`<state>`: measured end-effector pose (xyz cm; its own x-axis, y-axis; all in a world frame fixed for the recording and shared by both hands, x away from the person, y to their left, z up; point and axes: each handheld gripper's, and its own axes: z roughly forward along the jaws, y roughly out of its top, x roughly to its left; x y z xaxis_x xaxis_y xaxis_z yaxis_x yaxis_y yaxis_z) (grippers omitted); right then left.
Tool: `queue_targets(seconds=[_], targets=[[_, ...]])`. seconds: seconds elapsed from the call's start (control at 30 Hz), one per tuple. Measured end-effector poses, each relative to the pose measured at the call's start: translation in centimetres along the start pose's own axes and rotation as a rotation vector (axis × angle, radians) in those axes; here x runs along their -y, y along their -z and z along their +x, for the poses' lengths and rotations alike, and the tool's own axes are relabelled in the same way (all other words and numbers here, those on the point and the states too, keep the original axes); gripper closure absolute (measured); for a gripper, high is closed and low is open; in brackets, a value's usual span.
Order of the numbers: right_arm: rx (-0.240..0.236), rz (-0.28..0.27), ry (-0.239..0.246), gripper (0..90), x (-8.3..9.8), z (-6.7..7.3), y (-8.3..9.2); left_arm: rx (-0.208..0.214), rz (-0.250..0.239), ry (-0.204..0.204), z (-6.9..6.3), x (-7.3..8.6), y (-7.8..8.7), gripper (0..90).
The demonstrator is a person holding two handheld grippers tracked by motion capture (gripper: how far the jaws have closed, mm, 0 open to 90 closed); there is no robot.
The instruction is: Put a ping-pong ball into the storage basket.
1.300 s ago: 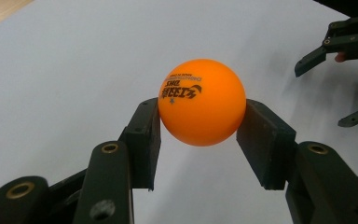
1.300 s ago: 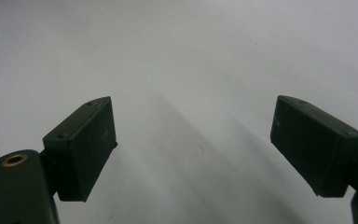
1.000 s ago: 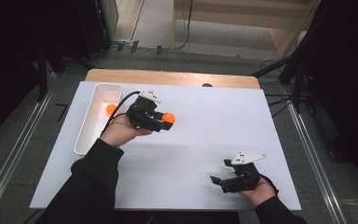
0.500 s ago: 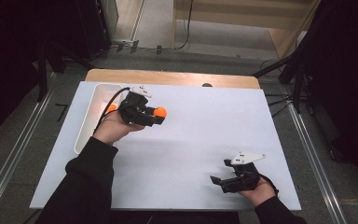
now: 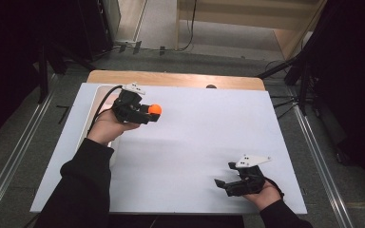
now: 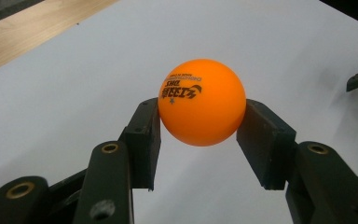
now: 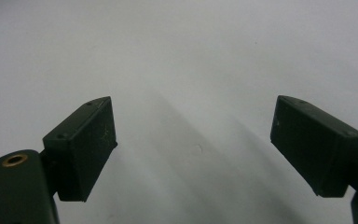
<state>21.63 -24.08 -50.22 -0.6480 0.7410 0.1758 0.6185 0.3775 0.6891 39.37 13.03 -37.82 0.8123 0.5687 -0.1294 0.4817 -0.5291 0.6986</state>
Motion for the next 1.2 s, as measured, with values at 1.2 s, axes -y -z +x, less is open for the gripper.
queue_targets(seconds=[1.2], targets=[[0.001,0.006,-0.003,12.7,0.0,0.0,0.0,-0.137,-0.028,0.072,3.3,1.2,2.9,51.0]])
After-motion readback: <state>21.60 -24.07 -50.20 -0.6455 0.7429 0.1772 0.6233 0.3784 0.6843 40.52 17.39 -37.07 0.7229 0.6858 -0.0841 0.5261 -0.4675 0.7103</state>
